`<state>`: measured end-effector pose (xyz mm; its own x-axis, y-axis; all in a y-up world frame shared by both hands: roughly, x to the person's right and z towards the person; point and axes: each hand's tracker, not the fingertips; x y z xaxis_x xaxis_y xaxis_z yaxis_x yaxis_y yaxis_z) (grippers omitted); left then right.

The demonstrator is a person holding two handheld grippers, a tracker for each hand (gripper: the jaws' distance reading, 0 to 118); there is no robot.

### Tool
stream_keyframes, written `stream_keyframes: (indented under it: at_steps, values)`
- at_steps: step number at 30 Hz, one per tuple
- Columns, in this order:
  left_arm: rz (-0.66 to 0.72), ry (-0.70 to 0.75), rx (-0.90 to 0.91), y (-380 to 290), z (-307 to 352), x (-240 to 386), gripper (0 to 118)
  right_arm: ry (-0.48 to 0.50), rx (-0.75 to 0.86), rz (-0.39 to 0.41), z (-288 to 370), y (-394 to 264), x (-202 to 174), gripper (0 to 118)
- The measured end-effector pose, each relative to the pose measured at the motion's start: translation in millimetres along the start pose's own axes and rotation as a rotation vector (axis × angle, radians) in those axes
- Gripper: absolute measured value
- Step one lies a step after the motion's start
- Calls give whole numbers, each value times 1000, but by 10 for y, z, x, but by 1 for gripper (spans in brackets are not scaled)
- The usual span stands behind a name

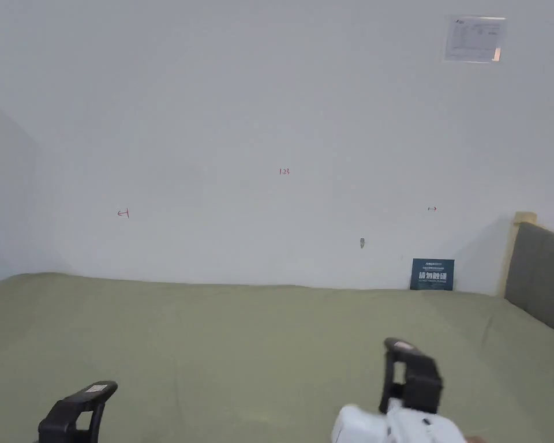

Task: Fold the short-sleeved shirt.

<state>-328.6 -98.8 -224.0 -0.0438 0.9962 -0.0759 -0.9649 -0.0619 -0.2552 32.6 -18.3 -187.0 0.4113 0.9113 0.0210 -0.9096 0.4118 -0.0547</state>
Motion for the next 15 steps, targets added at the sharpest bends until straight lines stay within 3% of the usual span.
stream_keyframes:
  at_steps: [1, 3, 4, 5, 6, 7, 8, 10, 12, 15]
  values:
    - [-103, 12, 2, 17, -15, 80, 118, -10, -11, -209, -6, -12, 164, 118]
    - [-449, 80, -5, -91, -88, 436, 118, -13, -54, -687, -24, -119, 491, 118]
    - [-636, 135, 11, -189, -119, 606, 118, 9, -67, -841, -28, -222, 585, 118]
    - [-916, 211, 50, -414, -114, 811, 118, 26, -88, -1023, -47, -334, 672, 118]
    - [-1163, 259, 94, -611, -140, 936, 118, 44, -99, -1153, -69, -431, 712, 118]
    - [-1341, 280, 141, -779, -161, 1002, 118, 47, -107, -1234, -86, -505, 730, 118]
    - [-1488, 304, 188, -949, -187, 1052, 118, 34, -110, -1248, -85, -544, 714, 118]
    - [-1598, 301, 175, -1190, -143, 1143, 118, -12, -136, -1200, -71, -566, 655, 118]
    - [-1618, 238, 175, -1299, -116, 1174, 118, -61, -135, -1173, -55, -538, 612, 118]
    - [-1619, 233, 204, -1330, -104, 1193, 118, -47, -138, -1171, -14, -544, 612, 118]
